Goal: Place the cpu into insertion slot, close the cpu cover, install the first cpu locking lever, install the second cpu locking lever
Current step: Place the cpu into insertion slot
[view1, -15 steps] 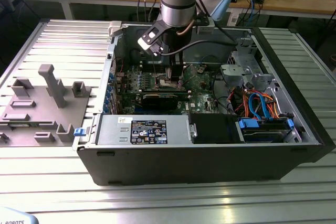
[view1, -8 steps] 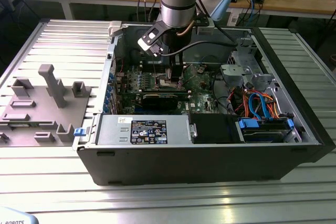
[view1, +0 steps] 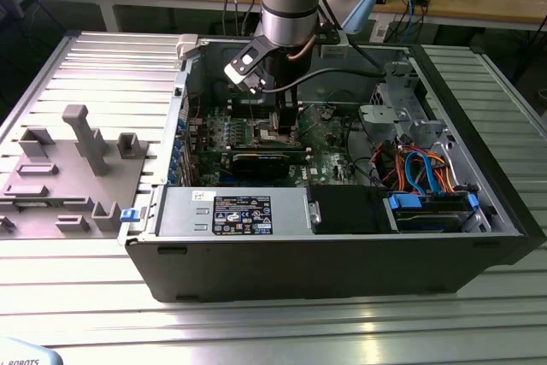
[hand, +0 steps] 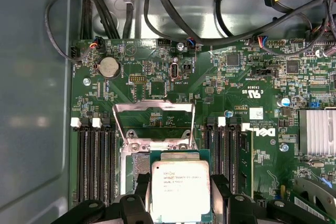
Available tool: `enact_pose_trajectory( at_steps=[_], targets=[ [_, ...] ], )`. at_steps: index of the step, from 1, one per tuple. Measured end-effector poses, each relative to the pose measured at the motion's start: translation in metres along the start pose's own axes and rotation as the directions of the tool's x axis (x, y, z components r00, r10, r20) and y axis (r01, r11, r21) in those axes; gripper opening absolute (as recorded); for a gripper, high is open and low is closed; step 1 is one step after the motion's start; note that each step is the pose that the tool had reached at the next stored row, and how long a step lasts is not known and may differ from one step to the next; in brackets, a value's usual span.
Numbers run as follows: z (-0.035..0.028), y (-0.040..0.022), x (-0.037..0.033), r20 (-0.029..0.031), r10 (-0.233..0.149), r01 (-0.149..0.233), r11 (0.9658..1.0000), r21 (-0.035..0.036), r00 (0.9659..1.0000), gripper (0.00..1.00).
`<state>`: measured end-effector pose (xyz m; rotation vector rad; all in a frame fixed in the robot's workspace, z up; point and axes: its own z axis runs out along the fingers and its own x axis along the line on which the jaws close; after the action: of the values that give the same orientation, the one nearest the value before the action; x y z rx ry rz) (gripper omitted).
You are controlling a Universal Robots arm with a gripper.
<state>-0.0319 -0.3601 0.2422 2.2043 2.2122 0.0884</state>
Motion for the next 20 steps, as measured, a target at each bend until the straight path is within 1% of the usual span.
enact_pose_trajectory(
  at_steps=[20],
  targets=[
    [0.0036,-0.0002,-0.0001,0.0000,0.000,0.000,1.0000,0.0000,1.0000,0.54]
  ],
)
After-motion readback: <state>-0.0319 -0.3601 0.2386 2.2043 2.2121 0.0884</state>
